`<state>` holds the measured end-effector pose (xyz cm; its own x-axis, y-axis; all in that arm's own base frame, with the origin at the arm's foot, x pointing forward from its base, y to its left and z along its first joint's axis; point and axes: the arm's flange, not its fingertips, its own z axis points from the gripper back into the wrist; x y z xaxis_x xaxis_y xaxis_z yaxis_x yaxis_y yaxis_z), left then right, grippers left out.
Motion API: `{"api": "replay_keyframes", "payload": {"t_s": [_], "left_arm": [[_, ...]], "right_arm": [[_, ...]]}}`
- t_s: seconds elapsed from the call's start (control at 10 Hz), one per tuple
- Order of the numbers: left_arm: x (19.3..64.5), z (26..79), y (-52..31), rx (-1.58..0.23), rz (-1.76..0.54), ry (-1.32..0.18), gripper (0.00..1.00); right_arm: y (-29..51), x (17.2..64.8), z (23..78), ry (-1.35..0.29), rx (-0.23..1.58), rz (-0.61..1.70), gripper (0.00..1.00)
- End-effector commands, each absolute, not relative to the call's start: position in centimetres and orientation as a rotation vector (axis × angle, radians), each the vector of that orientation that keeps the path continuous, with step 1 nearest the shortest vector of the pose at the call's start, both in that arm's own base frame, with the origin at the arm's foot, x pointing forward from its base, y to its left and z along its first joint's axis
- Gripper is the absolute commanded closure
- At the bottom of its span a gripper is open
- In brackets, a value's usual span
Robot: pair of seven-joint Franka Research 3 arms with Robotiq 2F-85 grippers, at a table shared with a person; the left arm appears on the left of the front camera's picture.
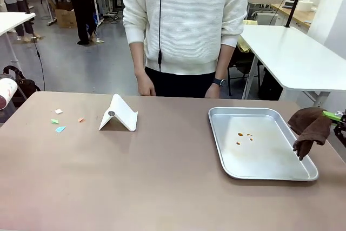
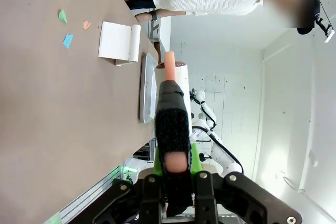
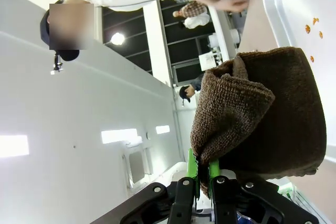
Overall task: Clean the surface of the table.
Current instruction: If a person points to the right, clean the right side of the table with your right hand, and if they point to the left, clean the left side with your left hand.
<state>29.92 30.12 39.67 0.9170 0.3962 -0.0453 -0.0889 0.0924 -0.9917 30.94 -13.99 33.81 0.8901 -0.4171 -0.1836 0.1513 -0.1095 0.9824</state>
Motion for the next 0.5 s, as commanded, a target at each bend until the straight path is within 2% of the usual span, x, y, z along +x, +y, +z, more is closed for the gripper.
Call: {"api": "replay_keyframes", "payload": {"t_s": [0.0,0.4], "left_arm": [[29.65,39.83,30.11,-1.454,0.354,-0.259,1.0],[29.65,39.83,30.11,-1.454,0.354,-0.259,1.0]], "right_arm": [[-13.94,30.77,34.34,-0.209,1.619,-0.467,1.0],[-13.94,30.77,34.34,-0.209,1.619,-0.467,1.0]]}}
